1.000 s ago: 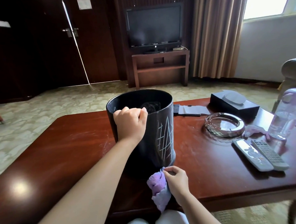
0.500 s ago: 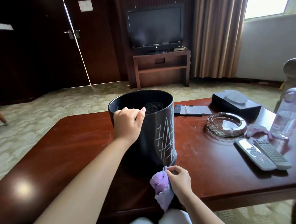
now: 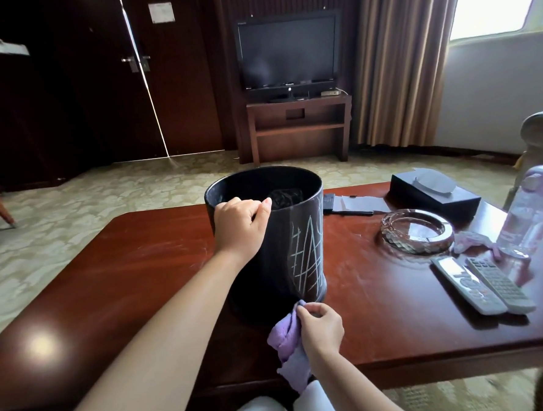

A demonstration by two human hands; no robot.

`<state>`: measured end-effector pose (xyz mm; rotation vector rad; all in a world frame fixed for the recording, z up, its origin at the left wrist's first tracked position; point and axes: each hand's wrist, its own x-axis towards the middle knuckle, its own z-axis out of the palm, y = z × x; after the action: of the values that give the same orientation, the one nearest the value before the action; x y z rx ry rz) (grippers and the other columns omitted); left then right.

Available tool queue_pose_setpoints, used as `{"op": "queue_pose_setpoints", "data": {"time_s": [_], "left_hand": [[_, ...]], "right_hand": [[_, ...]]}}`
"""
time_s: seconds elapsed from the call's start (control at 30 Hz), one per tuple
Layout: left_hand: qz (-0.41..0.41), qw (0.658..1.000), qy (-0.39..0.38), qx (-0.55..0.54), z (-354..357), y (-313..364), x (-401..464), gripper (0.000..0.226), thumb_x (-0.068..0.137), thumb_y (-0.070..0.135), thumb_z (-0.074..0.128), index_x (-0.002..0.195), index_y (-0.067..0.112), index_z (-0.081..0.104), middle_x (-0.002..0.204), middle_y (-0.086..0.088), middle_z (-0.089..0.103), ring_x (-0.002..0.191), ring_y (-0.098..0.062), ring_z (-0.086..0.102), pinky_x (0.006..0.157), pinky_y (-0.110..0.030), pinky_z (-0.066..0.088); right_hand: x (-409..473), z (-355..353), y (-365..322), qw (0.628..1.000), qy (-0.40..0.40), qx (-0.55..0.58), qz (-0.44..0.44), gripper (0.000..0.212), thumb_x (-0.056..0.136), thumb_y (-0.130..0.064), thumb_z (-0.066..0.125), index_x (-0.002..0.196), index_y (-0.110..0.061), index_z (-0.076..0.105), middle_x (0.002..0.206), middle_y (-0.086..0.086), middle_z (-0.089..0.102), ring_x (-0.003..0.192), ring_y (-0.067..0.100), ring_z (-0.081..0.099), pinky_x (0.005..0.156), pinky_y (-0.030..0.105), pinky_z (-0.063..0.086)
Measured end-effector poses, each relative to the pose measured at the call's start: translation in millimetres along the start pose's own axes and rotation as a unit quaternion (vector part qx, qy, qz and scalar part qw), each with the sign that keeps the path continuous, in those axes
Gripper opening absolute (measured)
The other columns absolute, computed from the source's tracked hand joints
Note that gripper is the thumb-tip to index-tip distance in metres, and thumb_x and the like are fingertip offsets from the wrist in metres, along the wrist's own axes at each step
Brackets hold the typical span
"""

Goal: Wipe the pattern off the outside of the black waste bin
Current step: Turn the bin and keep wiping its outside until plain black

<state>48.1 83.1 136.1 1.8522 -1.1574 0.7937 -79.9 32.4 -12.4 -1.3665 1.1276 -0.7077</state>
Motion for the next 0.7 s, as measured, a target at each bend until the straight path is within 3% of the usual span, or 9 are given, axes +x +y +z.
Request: {"op": "queue_pose_setpoints", "data": {"time_s": [0.1, 0.23, 0.3, 0.37, 0.43, 0.5, 0.57, 0.7], "left_hand": [[-0.016, 1.000, -0.015, -0.015, -3.3, 0.1, 2.5, 0.056, 0.090, 0.027, 0.050, 0.046, 0.025, 0.015, 0.037, 0.008, 0.016, 0.039, -0.005, 0.027, 0.062, -0.027, 0.026], [-0.050, 0.996, -0.057, -0.043, -9.8, -4.5, 6.0, 0.055, 0.089, 0.041, 0.046, 0.044, 0.018, 0.025, 0.039, 0.003, 0.022, 0.040, -0.012, 0.028, 0.048, -0.019, 0.022], [-0.080, 0.992, -0.074, -0.060, -11.4, -5.0, 5.9, 0.052, 0.090, 0.044, 0.046, 0.049, 0.014, 0.048, 0.044, 0.002, 0.043, 0.047, -0.017, 0.044, 0.051, -0.020, 0.030], [-0.124, 0.985, -0.086, -0.088, -13.2, -2.8, 7.5, 0.038, 0.097, 0.036, 0.048, 0.076, 0.011, 0.069, 0.070, -0.001, 0.066, 0.070, -0.018, 0.060, 0.068, -0.028, 0.043], [-0.163, 0.975, -0.090, -0.118, -15.1, 0.8, 9.8, 0.025, 0.099, 0.023, 0.045, 0.104, 0.014, 0.067, 0.086, 0.002, 0.065, 0.082, -0.016, 0.060, 0.079, -0.028, 0.043], [-0.183, 0.970, -0.093, -0.132, -17.1, 3.6, 12.0, 0.026, 0.100, 0.017, 0.042, 0.118, 0.015, 0.060, 0.084, 0.003, 0.061, 0.080, -0.012, 0.056, 0.077, -0.025, 0.040], [-0.186, 0.969, -0.091, -0.133, -17.6, 4.4, 12.3, 0.027, 0.100, 0.015, 0.040, 0.122, 0.016, 0.057, 0.078, 0.005, 0.058, 0.078, -0.010, 0.054, 0.074, -0.022, 0.035], [-0.184, 0.970, -0.085, -0.134, -16.4, 4.4, 11.3, 0.027, 0.099, 0.013, 0.040, 0.119, 0.015, 0.059, 0.071, 0.008, 0.055, 0.080, -0.015, 0.055, 0.070, -0.022, 0.034]], "right_hand": [[-11.6, -1.4, -12.7, 0.997, 0.044, 0.059, -0.026, 0.003, 0.082, -0.014, 0.068, 0.080, -0.017, 0.068, 0.077, -0.003, 0.065, 0.079, 0.015, 0.061, 0.068, 0.017, 0.036], [-32.7, -2.9, -53.2, 0.977, 0.045, 0.130, -0.161, 0.011, 0.084, -0.010, 0.067, 0.084, -0.020, 0.066, 0.080, -0.013, 0.065, 0.078, 0.001, 0.061, 0.067, 0.005, 0.041], [-40.7, -2.5, -77.4, 0.962, 0.039, 0.154, -0.221, 0.012, 0.085, -0.009, 0.065, 0.091, -0.019, 0.066, 0.083, -0.017, 0.065, 0.080, -0.006, 0.060, 0.074, 0.006, 0.043], [-43.6, -3.6, -98.9, 0.947, 0.052, 0.166, -0.271, 0.015, 0.086, -0.009, 0.064, 0.098, -0.018, 0.067, 0.090, -0.015, 0.066, 0.089, -0.002, 0.061, 0.083, 0.017, 0.046], [-42.3, -6.0, -118.4, 0.929, 0.068, 0.166, -0.324, 0.017, 0.086, -0.008, 0.063, 0.102, -0.015, 0.068, 0.097, -0.009, 0.067, 0.094, 0.004, 0.061, 0.087, 0.020, 0.046], [-38.3, -7.1, -136.0, 0.916, 0.073, 0.127, -0.374, 0.018, 0.087, -0.007, 0.062, 0.103, -0.013, 0.070, 0.098, -0.006, 0.064, 0.091, 0.003, 0.058, 0.086, 0.010, 0.042], [-32.4, -6.7, -148.4, 0.912, 0.052, 0.047, -0.405, 0.019, 0.090, -0.010, 0.058, 0.106, -0.011, 0.069, 0.098, -0.005, 0.057, 0.088, 0.003, 0.052, 0.082, 0.004, 0.039], [-19.0, -6.8, -145.3, 0.909, 0.040, -0.027, -0.413, 0.019, 0.094, -0.010, 0.052, 0.101, -0.002, 0.067, 0.094, -0.002, 0.047, 0.079, 0.004, 0.044, 0.073, 0.010, 0.038]]}}
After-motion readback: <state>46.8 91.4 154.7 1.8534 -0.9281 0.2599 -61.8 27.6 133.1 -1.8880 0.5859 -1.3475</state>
